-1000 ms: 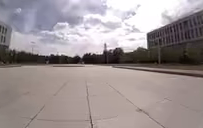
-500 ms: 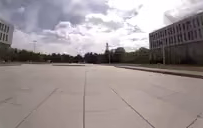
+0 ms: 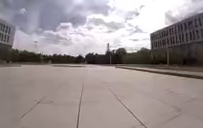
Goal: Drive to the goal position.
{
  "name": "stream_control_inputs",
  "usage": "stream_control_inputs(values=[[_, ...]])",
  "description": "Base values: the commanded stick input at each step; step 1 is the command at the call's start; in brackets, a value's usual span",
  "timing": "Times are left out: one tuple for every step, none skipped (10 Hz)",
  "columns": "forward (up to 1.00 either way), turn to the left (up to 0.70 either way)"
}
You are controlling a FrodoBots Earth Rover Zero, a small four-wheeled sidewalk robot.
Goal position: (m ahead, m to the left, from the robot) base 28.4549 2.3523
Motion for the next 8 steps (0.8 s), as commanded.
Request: stream_control_inputs(values=[[1.00,0.00],[1.00,0.00],[1.00,0.00],[1.00,0.00],[1.00,0.00],[1.00,0.00],[1.00,0.00],[1.00,0.00]])
